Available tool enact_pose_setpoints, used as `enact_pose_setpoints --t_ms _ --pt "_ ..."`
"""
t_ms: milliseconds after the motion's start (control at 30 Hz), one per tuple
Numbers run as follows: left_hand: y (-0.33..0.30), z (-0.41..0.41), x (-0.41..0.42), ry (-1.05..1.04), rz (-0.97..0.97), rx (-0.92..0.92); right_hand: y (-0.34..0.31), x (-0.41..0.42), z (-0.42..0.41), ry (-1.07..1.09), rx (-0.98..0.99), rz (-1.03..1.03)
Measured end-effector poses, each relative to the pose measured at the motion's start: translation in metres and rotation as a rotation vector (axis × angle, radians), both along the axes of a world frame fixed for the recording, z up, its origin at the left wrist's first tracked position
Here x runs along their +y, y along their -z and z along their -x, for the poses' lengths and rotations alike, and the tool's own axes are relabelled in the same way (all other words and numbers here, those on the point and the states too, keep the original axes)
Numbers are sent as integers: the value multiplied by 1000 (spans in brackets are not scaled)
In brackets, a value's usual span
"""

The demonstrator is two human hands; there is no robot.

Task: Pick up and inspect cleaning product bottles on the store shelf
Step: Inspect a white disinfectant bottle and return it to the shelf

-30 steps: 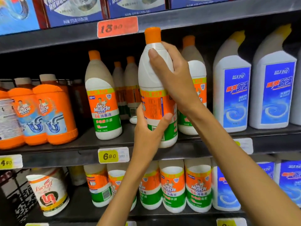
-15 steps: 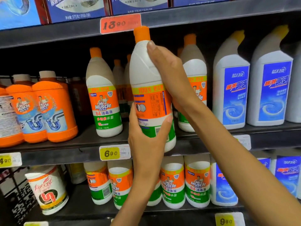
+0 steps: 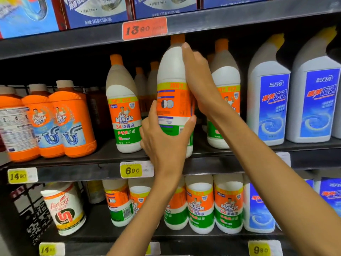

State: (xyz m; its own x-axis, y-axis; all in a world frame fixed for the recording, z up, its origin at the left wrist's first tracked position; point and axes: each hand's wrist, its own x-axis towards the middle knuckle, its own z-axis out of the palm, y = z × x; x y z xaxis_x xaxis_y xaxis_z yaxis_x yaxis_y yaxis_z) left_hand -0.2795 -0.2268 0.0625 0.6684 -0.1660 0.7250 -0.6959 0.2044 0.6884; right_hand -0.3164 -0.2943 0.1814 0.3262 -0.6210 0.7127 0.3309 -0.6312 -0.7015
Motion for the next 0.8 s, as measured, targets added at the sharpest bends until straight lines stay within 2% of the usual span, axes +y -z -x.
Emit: enact_pose_setpoints --t_ms 67,233,300,400,533,667,800 --pt "2 2 -11 -102 -63 -21 2 -4 -2 68 23 6" --pt "9 -5 -27 -132 -124 -47 13 -14 -2 57 74 12" --pt "7 -9 -29 -92 -161 -47 11 -17 -3 113 98 82" --pt "5 -22 -27 88 -197 -7 12 -21 -5 111 89 144" --pt "-1 -42 -18 283 -206 5 17 -26 -4 12 37 138" --pt "-3 -45 -19 422 -291 38 22 -33 -9 -23 142 106" --pt "-2 -40 -30 279 -290 12 25 -39 -17 26 178 74"
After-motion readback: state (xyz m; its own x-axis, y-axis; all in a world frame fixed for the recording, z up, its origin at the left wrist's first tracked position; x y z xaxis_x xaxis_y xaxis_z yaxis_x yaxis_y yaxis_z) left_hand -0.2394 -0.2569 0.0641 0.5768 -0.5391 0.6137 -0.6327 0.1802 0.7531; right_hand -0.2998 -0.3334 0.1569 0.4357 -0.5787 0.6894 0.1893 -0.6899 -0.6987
